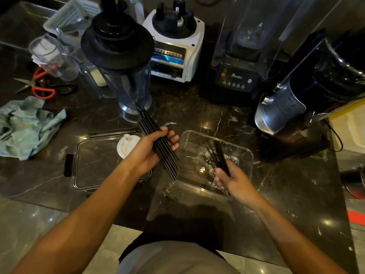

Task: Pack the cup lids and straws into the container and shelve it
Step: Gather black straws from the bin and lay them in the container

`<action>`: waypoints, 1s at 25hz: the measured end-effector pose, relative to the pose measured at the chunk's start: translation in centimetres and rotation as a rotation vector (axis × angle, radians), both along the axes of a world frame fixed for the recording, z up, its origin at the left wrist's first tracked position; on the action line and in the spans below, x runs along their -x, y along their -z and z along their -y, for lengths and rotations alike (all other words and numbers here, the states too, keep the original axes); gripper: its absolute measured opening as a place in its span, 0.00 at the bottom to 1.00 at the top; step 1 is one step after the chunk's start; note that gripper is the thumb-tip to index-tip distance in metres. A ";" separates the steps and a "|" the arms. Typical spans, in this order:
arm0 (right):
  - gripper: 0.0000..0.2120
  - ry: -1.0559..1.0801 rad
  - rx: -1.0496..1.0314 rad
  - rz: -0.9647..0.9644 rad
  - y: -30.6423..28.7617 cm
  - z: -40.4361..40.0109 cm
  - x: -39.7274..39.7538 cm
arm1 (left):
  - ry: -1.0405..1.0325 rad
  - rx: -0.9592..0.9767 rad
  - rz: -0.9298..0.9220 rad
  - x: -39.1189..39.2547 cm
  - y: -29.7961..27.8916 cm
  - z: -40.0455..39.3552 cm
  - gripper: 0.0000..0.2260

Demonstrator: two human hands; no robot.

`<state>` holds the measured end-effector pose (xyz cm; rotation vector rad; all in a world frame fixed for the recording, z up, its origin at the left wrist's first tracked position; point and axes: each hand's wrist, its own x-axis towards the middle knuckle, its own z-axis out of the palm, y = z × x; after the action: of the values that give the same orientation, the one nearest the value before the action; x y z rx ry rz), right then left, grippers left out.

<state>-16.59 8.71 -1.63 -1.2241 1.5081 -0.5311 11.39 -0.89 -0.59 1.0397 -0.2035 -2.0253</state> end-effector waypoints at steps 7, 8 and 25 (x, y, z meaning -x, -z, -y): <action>0.07 0.211 -0.078 0.393 -6.9 6.6 -6.4 | 0.043 0.028 -0.048 -0.6 0.2 -1.9 0.12; 0.07 0.170 -0.104 0.412 -7.4 7.1 -7.8 | 0.048 0.038 -0.042 -0.8 0.1 -2.1 0.13; 0.17 -0.781 0.057 -0.436 -2.7 7.5 -28.0 | -0.422 0.024 0.161 -12.7 1.9 -8.3 0.16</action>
<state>11.45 1.18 1.03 -1.9157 1.2114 0.2297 24.09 7.42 -2.45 1.1245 -0.0824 -1.5597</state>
